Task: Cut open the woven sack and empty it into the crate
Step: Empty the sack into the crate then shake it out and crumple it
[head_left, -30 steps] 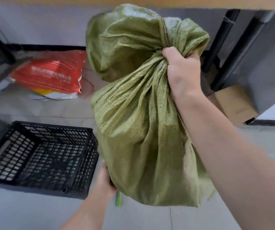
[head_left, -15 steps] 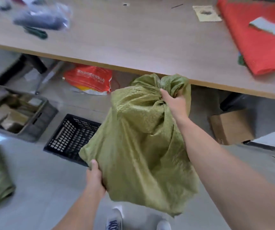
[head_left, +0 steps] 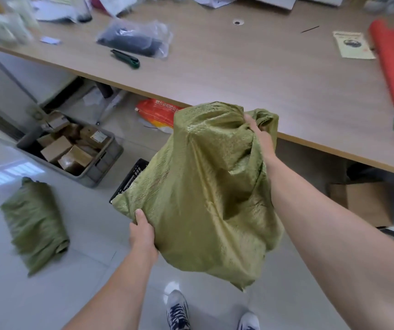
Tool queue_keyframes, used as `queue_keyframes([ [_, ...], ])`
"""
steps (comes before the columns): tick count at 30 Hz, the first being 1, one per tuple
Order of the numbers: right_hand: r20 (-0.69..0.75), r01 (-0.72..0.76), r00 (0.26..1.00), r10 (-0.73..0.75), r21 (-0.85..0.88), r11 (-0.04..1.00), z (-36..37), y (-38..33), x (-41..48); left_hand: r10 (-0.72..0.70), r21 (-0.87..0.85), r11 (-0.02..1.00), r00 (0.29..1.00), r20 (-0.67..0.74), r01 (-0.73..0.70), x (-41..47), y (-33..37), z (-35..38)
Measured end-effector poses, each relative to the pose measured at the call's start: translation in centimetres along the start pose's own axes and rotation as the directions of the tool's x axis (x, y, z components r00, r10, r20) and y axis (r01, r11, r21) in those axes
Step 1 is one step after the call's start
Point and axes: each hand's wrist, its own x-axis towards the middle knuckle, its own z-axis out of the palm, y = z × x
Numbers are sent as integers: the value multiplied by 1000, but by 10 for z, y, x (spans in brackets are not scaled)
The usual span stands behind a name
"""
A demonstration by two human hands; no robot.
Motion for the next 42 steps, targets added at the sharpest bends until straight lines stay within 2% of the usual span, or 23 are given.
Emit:
queue_keyframes([
  [5,201,-7,980,-13,95,995,34,-21,-5,-35,-88,995,999,27,37,29,33,-21],
  [8,302,-81,953,30,158,984,56,-17,-5,-42,-106,993,999,19,44,39,49,-35],
  [11,391,-173,917,75,223,959,74,-6,-3,-105,-133,985,992,68,113,51,58,-50],
  [15,522,-272,824,219,26,962,108,8,5,-146,-122,981,989,26,148,64,61,-68],
  [18,505,-268,826,251,-40,963,137,24,26,-140,-144,981,987,-75,128,74,62,-76],
  [25,456,-364,846,275,117,924,202,60,67,-118,-99,990,971,-207,99,107,64,-84],
  [34,476,-537,776,413,156,829,278,137,125,-43,115,989,911,-409,98,176,72,-82],
  [37,454,-575,748,485,79,814,297,169,149,-26,207,971,912,-410,121,202,77,-79],
  [42,302,-591,733,610,-161,790,320,182,166,-41,309,938,933,-356,159,244,86,-64],
])
